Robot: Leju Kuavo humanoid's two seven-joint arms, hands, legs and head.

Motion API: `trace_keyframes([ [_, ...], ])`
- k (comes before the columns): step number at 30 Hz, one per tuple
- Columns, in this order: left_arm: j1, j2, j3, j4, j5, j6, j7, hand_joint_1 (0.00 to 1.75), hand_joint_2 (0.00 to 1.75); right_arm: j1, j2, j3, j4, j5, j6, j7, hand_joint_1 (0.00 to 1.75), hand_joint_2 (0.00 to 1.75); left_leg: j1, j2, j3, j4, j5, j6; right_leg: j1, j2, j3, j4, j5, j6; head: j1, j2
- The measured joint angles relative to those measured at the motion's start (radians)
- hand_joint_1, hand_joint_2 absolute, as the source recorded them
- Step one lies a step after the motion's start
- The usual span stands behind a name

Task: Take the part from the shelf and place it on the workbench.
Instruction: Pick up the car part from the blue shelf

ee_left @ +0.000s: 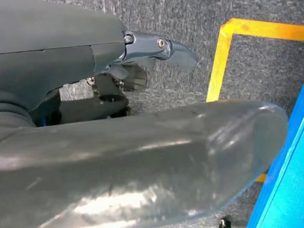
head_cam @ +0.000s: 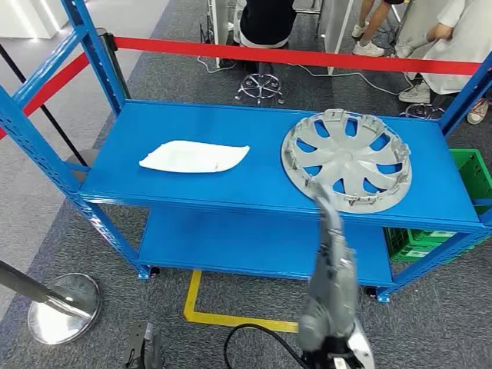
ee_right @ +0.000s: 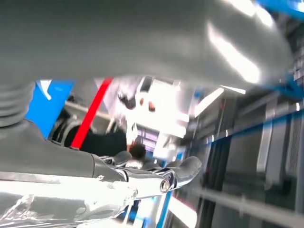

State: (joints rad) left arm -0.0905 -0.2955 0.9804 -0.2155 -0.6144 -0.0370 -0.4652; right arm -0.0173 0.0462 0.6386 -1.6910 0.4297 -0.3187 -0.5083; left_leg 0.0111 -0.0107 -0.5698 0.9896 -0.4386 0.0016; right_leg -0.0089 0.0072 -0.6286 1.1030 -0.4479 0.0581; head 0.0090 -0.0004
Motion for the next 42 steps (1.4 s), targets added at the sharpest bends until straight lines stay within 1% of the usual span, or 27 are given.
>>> trace_keyframes([
  [3,-0.001,-0.002,-0.001,0.000,-0.006,-0.003,0.000,0.00,0.00,-0.040,0.000,0.000,0.037,0.001,0.014,0.014,0.00,1.75,-0.004,-0.002,-0.002,0.002,0.000,-0.011,0.002,0.003,0.035,-0.066,0.005,-0.010,-0.001,0.000],
  [6,-0.002,-0.005,-0.005,0.000,-0.019,-0.007,0.005,0.00,0.00,-0.099,0.000,0.000,0.097,0.031,0.024,0.060,0.00,1.75,-0.002,-0.002,-0.005,-0.002,0.003,-0.029,0.006,0.006,0.037,-0.078,0.009,-0.031,-0.001,0.000],
  [7,-0.002,-0.006,-0.007,0.000,-0.025,-0.009,0.008,0.00,0.00,-0.127,0.000,0.000,0.126,0.045,0.029,0.084,0.00,1.75,-0.002,-0.001,-0.008,0.006,-0.003,-0.035,0.005,0.006,0.036,-0.081,0.011,-0.037,-0.002,0.000],
  [9,-0.004,-0.007,-0.015,0.000,-0.040,-0.013,0.016,0.00,0.00,-0.197,0.001,0.001,0.202,0.068,0.044,0.126,0.00,1.75,-0.001,0.000,-0.044,0.082,-0.050,-0.044,0.000,0.005,0.036,-0.085,0.016,-0.047,-0.006,0.000],
  [11,-0.005,-0.008,-0.024,0.001,-0.056,-0.016,0.027,0.00,0.00,-0.263,0.006,0.000,0.290,0.100,0.027,0.136,0.00,1.75,-0.001,0.000,-0.113,0.222,-0.113,-0.048,0.001,0.004,0.034,-0.085,0.017,-0.051,-0.008,0.000],
  [12,-0.004,-0.008,-0.028,0.002,-0.064,-0.017,0.031,0.00,0.00,-0.291,0.012,0.000,0.335,0.126,0.002,0.134,0.00,1.75,-0.001,0.000,-0.141,0.274,-0.126,-0.049,0.002,0.003,0.033,-0.084,0.017,-0.052,-0.008,0.000],
  [13,-0.003,-0.008,-0.032,0.002,-0.072,-0.017,0.035,0.00,0.00,-0.320,0.019,0.000,0.380,0.151,-0.024,0.132,0.00,1.75,-0.002,0.000,-0.153,0.293,-0.120,-0.049,0.002,0.002,0.033,-0.084,0.017,-0.052,-0.008,0.000],
  [14,-0.003,-0.008,-0.036,0.002,-0.079,-0.017,0.039,0.00,0.00,-0.350,0.029,-0.001,0.427,0.171,-0.041,0.136,0.00,1.75,-0.001,0.001,-0.145,0.271,-0.095,-0.048,0.002,0.003,0.034,-0.084,0.017,-0.051,-0.008,0.000],
  [16,-0.004,-0.008,-0.044,0.003,-0.087,-0.018,0.042,0.00,0.00,-0.412,0.046,-0.005,0.518,0.181,-0.043,0.148,0.00,1.75,-0.001,0.002,-0.084,0.142,-0.020,-0.045,0.002,0.004,0.035,-0.084,0.018,-0.047,-0.009,0.000],
  [17,-0.004,-0.008,-0.048,0.003,-0.090,-0.018,0.043,0.00,0.00,-0.440,0.054,-0.008,0.561,0.179,-0.037,0.152,0.00,1.75,-0.001,0.003,-0.054,0.075,0.004,-0.042,0.004,0.005,0.033,-0.082,0.017,-0.043,-0.010,0.000],
  [18,-0.005,-0.008,-0.051,0.003,-0.091,-0.018,0.044,0.00,0.00,-0.464,0.061,-0.011,0.598,0.177,-0.034,0.152,0.00,1.75,0.000,0.003,-0.034,0.030,0.018,-0.038,0.006,0.005,0.031,-0.081,0.017,-0.037,-0.009,0.000],
  [19,-0.005,-0.008,-0.053,0.003,-0.093,-0.018,0.044,0.00,0.00,-0.483,0.066,-0.013,0.628,0.176,-0.032,0.152,0.00,1.75,-0.001,0.002,-0.027,0.009,0.019,-0.032,0.009,0.005,0.028,-0.081,0.018,-0.032,-0.010,0.000],
  [22,-0.004,-0.009,-0.058,0.003,-0.096,-0.019,0.048,0.00,0.00,-0.527,0.076,-0.017,0.710,0.171,0.000,0.183,0.00,1.75,-0.001,-0.001,-0.030,0.004,0.021,-0.013,0.008,0.002,0.022,-0.076,0.013,-0.017,-0.009,0.000],
  [24,-0.005,-0.009,-0.059,0.003,-0.097,-0.020,0.052,0.00,0.00,-0.578,0.084,-0.018,0.788,0.167,0.057,0.245,0.00,1.75,0.002,0.001,-0.030,0.002,0.023,-0.003,0.006,0.001,-0.011,-0.011,-0.025,-0.008,-0.006,0.000],
  [26,-0.006,-0.008,-0.060,0.003,-0.098,-0.022,0.056,0.00,0.00,-0.640,0.092,-0.019,0.895,0.175,0.095,0.305,0.00,1.75,0.001,0.002,-0.030,0.002,0.022,0.003,0.006,0.000,-0.076,0.125,-0.083,-0.002,-0.004,0.000],
  [27,-0.006,-0.007,-0.060,0.003,-0.099,-0.022,0.057,0.00,0.00,-0.666,0.094,-0.019,0.950,0.181,0.097,0.327,0.00,1.75,0.001,0.001,-0.030,0.003,0.022,0.004,0.006,-0.001,-0.104,0.182,-0.101,-0.002,-0.004,0.000],
  [28,-0.006,-0.006,-0.060,0.003,-0.100,-0.022,0.059,0.00,0.00,-0.686,0.095,-0.021,1.000,0.185,0.093,0.342,0.00,1.75,0.001,0.000,-0.029,0.003,0.022,0.004,0.006,-0.001,-0.119,0.209,-0.102,-0.002,-0.004,0.000],
  [29,-0.006,-0.006,-0.060,0.003,-0.100,-0.022,0.060,0.00,0.00,-0.705,0.096,-0.023,1.042,0.187,0.086,0.352,0.00,1.75,0.001,-0.002,-0.028,0.003,0.021,0.004,0.006,-0.001,-0.114,0.194,-0.082,-0.004,-0.004,0.000],
  [31,-0.006,-0.006,-0.060,0.003,-0.102,-0.022,0.062,0.00,0.00,-0.736,0.099,-0.029,1.102,0.188,0.077,0.361,0.00,1.75,0.001,-0.006,-0.023,0.004,0.019,0.001,0.006,-0.001,-0.056,0.067,-0.011,-0.010,-0.003,0.000],
  [32,-0.007,-0.006,-0.060,0.003,-0.103,-0.022,0.062,0.00,0.00,-0.751,0.101,-0.032,1.125,0.188,0.074,0.362,0.00,1.75,-0.001,-0.007,-0.022,0.004,0.018,-0.002,0.007,-0.001,-0.022,-0.003,0.015,-0.012,-0.004,0.000],
  [33,-0.008,-0.005,-0.060,0.003,-0.104,-0.022,0.062,0.00,0.00,-0.763,0.105,-0.034,1.144,0.189,0.072,0.362,0.00,1.75,-0.002,-0.007,-0.022,0.004,0.017,-0.007,0.009,0.000,0.002,-0.051,0.029,-0.015,-0.005,0.000],
  [34,-0.008,-0.005,-0.060,0.003,-0.104,-0.023,0.062,0.00,0.00,-0.772,0.108,-0.036,1.160,0.190,0.071,0.364,0.00,1.75,-0.003,-0.007,-0.023,0.004,0.017,-0.012,0.010,0.001,0.014,-0.075,0.032,-0.018,-0.006,0.000],
  [36,-0.009,-0.005,-0.060,0.003,-0.106,-0.023,0.063,0.00,0.00,-0.784,0.111,-0.037,1.193,0.200,0.070,0.392,0.00,1.75,-0.003,-0.006,-0.025,0.002,0.018,-0.022,0.011,0.004,0.015,-0.081,0.030,-0.027,-0.007,0.000],
  [38,-0.010,-0.004,-0.061,0.003,-0.109,-0.023,0.063,0.00,0.00,-0.805,0.110,-0.037,1.230,0.225,0.090,0.474,0.00,1.75,-0.002,-0.003,-0.034,0.019,0.002,-0.033,0.007,0.005,0.015,-0.084,0.032,-0.037,-0.009,0.000],
  [39,-0.011,-0.003,-0.063,0.003,-0.111,-0.023,0.063,0.00,0.00,-0.820,0.107,-0.038,1.251,0.238,0.112,0.527,0.00,1.75,-0.002,-0.002,-0.051,0.053,-0.020,-0.038,0.004,0.004,0.016,-0.086,0.034,-0.042,-0.012,0.000],
  [41,-0.013,-0.002,-0.065,0.003,-0.114,-0.023,0.065,0.00,0.00,-0.846,0.093,-0.041,1.290,0.255,0.164,0.621,0.00,1.75,-0.002,0.000,-0.111,0.180,-0.081,-0.044,0.003,0.002,0.016,-0.086,0.033,-0.046,-0.018,0.000],
  [42,-0.013,0.000,-0.065,0.003,-0.115,-0.023,0.067,0.00,0.00,-0.853,0.083,-0.043,1.307,0.260,0.187,0.657,0.00,1.75,-0.001,0.000,-0.143,0.243,-0.102,-0.045,0.003,0.001,0.017,-0.086,0.033,-0.046,-0.019,0.000],
])
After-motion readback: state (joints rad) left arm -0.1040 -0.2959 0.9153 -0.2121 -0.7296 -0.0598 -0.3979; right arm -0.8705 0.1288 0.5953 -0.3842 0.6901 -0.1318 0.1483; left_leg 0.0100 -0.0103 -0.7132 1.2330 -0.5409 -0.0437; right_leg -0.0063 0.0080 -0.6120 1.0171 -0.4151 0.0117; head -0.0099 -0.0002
